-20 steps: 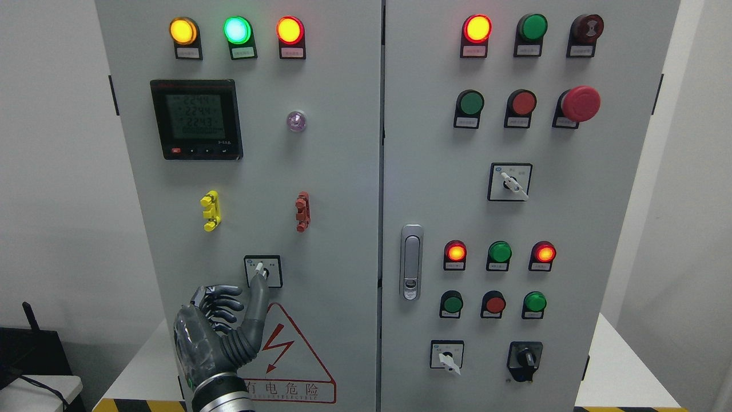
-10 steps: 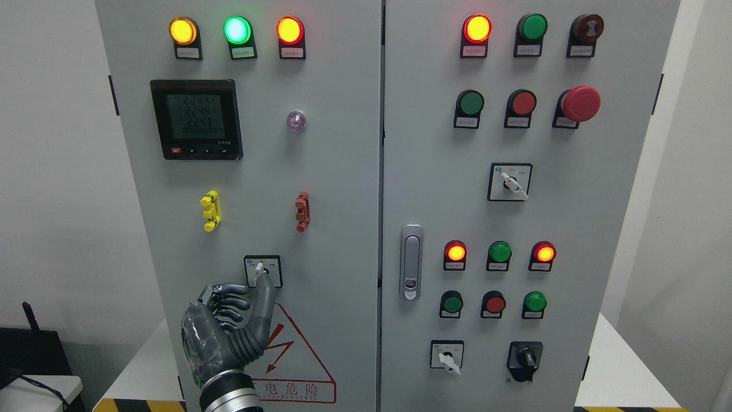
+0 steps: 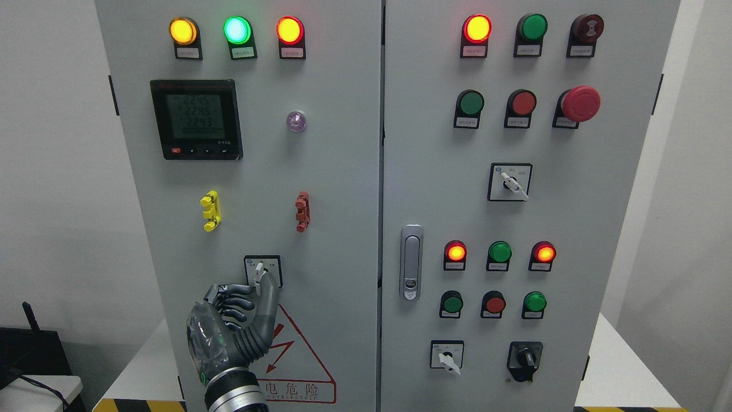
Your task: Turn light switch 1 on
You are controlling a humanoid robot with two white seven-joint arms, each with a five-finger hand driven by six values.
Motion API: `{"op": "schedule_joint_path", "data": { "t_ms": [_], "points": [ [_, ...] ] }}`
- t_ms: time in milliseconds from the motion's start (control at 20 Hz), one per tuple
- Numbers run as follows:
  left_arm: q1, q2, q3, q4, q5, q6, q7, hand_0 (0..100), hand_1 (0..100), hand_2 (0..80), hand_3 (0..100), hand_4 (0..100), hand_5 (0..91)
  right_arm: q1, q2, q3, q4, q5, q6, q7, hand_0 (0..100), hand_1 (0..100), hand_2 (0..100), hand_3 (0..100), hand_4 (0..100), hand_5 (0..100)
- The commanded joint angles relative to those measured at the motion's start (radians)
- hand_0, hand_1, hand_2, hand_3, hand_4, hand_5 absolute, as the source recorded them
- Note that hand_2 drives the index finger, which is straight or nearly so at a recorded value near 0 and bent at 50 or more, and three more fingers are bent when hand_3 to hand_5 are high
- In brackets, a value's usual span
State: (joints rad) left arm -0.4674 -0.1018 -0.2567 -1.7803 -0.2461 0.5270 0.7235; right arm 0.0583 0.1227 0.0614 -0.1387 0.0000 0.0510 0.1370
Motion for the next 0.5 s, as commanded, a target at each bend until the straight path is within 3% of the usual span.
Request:
{"op": "schedule_joint_path", "data": {
  "t_ms": [0, 450],
  "points": [
    [-0.013, -0.001, -0.006, 0.022, 0.002, 0.007, 0.001, 14, 46, 55.6, 79, 83, 75.1, 0.0, 0.0, 0.0, 0.001, -0.018, 0.0, 0.001, 12, 39, 0, 0, 0, 0],
    [-0.022, -0.001, -0.013, 0.029, 0.005, 0.008, 0.001, 17, 44, 55.6, 80, 83, 75.0, 0.0, 0.0, 0.0, -0.001, -0.017, 0.0, 0.0, 12, 39, 0, 0, 0, 0]
  ]
}}
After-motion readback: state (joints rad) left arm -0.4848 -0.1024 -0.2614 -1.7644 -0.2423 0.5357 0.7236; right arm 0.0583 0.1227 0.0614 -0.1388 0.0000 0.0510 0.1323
